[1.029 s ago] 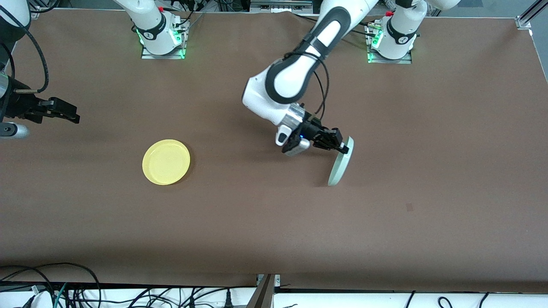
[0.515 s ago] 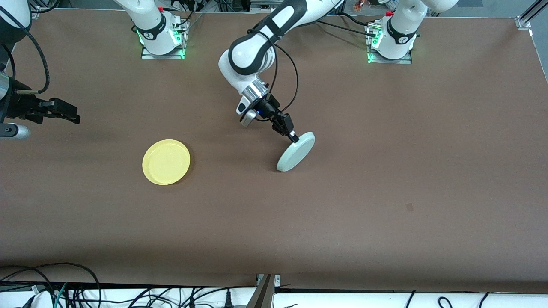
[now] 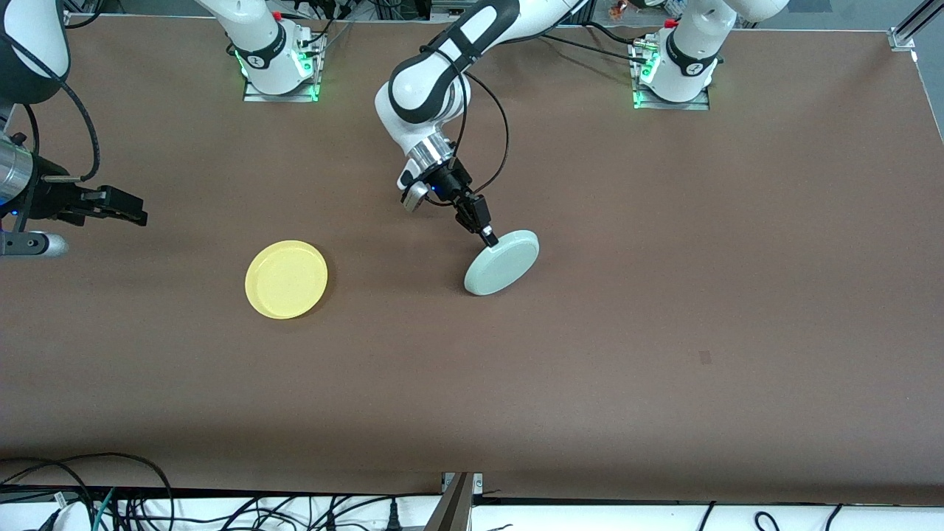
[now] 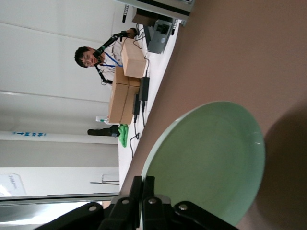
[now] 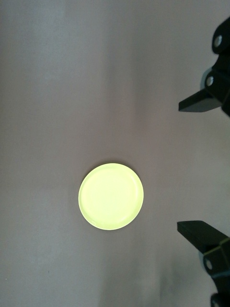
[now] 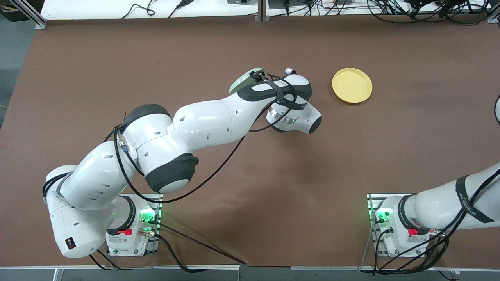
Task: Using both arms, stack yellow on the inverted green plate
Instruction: 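Lower the inverted green plate onto the table center with the left gripper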
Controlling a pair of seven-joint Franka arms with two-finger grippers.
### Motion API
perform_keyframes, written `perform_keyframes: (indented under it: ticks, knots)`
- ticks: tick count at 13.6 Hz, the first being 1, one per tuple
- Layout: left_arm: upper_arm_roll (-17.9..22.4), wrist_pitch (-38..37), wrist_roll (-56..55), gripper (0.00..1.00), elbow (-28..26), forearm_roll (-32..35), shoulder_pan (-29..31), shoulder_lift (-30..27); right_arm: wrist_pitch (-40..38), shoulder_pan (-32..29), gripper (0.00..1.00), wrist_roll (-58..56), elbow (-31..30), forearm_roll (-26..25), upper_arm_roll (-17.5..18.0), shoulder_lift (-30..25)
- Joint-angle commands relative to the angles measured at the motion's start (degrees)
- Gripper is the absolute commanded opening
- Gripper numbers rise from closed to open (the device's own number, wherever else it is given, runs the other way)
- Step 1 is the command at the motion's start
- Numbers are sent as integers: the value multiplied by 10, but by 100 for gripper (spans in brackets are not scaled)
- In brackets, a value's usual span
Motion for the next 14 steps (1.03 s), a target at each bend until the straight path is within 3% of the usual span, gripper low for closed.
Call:
perform_keyframes:
  ticks: [1,2,3,5,9,10,14]
  knots:
    - [-5,98,-22,39,-1,-98,13,18,0,-5,100,1,10,13,1,13]
    - [-5,119,-26,61,-1,-128,14,20,0,-3,100,1,9,12,1,15]
    - [-5,152,-27,100,-1,-157,21,20,1,-3,100,1,9,12,1,16]
    - [-5,215,-23,100,0,-215,47,16,0,-4,100,0,9,17,2,34]
    - [-6,284,-19,100,5,-358,89,13,-1,-34,100,-1,7,115,-4,88]
    - [-14,287,-7,100,6,-399,103,8,1,-28,100,1,8,118,-4,94]
    - [-21,290,23,100,18,-430,121,5,9,-33,100,-3,6,124,-3,97]
